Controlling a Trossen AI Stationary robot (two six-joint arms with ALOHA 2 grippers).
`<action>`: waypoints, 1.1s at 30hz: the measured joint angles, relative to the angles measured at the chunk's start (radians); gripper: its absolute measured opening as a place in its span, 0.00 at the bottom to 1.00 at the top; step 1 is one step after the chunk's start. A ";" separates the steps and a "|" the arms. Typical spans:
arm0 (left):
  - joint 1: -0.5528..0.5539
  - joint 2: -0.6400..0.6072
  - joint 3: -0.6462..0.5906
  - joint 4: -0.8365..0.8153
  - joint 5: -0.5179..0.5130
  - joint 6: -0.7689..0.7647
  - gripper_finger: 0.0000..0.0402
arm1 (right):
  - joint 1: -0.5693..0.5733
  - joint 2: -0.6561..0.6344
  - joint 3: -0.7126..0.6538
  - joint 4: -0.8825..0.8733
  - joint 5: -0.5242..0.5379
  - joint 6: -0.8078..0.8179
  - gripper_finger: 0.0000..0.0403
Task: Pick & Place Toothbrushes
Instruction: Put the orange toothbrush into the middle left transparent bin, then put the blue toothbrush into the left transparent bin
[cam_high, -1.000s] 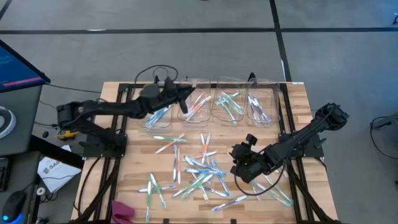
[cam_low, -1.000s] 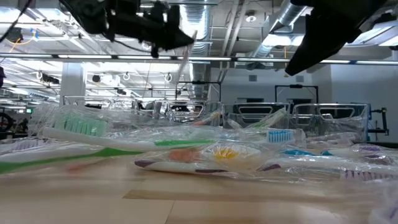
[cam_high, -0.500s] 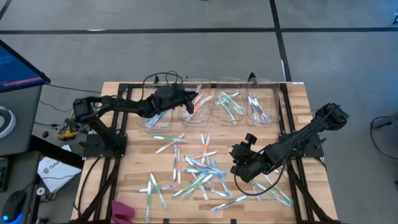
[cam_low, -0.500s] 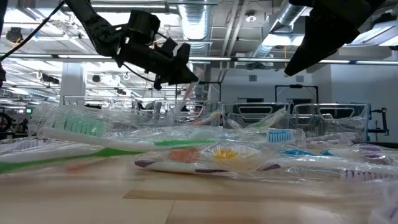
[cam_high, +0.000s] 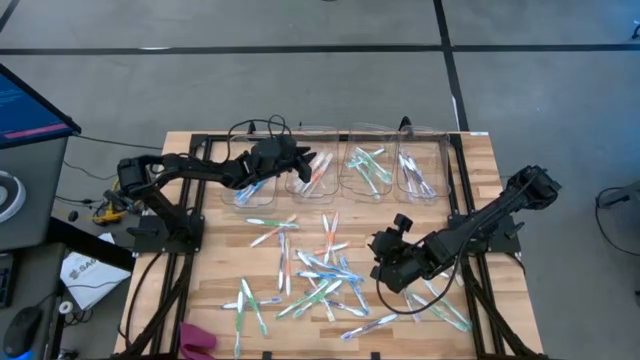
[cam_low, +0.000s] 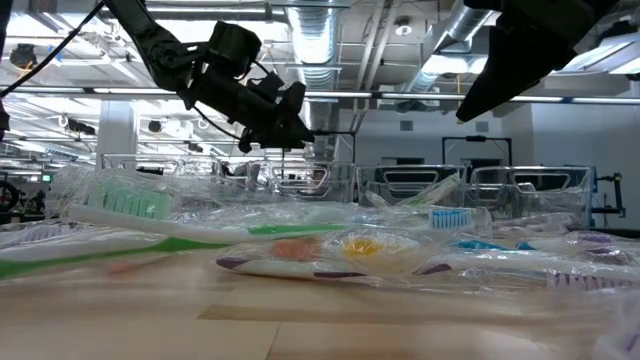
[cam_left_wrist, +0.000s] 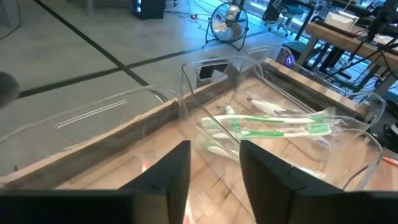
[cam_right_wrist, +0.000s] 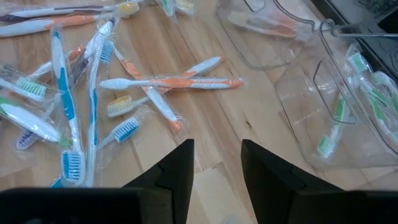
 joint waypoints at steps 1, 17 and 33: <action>0.000 0.000 0.000 0.000 -0.001 0.000 0.36 | 0.000 0.000 0.000 0.000 0.000 0.000 0.31; -0.094 -0.094 -0.001 0.003 0.170 0.008 0.44 | -0.001 0.000 0.000 0.003 -0.001 -0.007 0.31; -0.262 -0.296 -0.127 0.001 0.382 0.012 0.42 | -0.002 0.000 0.000 0.010 -0.002 -0.006 0.31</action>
